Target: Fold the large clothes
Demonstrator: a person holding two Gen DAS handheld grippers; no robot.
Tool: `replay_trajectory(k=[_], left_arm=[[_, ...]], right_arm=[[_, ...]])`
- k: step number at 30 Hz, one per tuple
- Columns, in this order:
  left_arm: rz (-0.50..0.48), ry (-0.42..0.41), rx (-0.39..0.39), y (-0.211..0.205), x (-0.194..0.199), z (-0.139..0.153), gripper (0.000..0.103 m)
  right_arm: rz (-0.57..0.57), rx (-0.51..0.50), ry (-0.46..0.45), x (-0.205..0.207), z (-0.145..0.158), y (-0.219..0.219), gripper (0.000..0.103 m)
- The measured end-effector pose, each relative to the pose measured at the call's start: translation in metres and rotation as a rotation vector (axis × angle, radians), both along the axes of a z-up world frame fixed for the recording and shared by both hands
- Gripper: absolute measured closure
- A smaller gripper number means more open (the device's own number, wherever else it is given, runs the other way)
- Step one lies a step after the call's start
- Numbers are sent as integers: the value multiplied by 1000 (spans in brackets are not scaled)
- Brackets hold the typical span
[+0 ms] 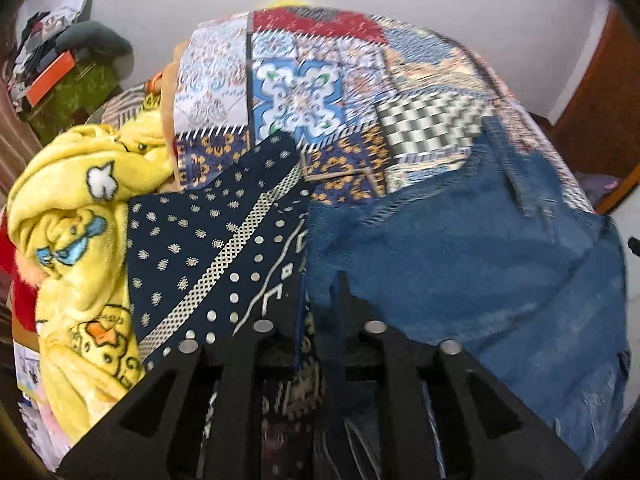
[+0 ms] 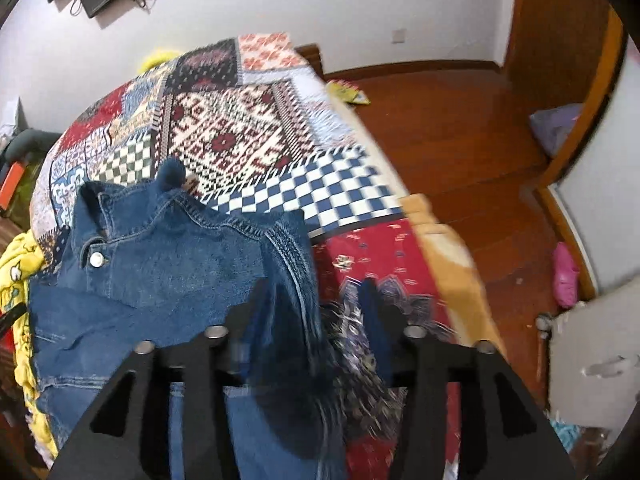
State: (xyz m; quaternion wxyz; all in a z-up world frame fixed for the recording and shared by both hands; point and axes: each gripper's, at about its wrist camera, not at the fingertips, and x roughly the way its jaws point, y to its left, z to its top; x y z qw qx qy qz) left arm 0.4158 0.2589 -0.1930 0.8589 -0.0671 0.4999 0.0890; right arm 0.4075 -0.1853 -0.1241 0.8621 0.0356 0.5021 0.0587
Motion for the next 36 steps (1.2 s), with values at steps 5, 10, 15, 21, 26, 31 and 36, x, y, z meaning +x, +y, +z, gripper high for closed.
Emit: replay_trajectory(k=[5,10,15,21,26,31,36], left_arm=[[-14,-148,88,-26,-39,56,16],[-50,-198,100,-50,-75,95,9],[-68,-231,102,-65,-117,113,2],[-97,-179,24,-66,-164,91,2],[-86,-104,-76,-61,-197,54,2],[-55,-15,-293,-53,-226,4,2],[-49,138,-490,-59,-248,-57,2]], right_arm=[[56,41,-73,-38,49,-1,31],[157,-12,-124,-82,82,12,30],[232,-30,-187,-128,92,22,19],[243,-25,-140,-167,66,19,19],[229,-15,-46,-196,35,11,19],[235,23,11,-224,9,4,19],[213,103,82,-248,-23,-6,19]])
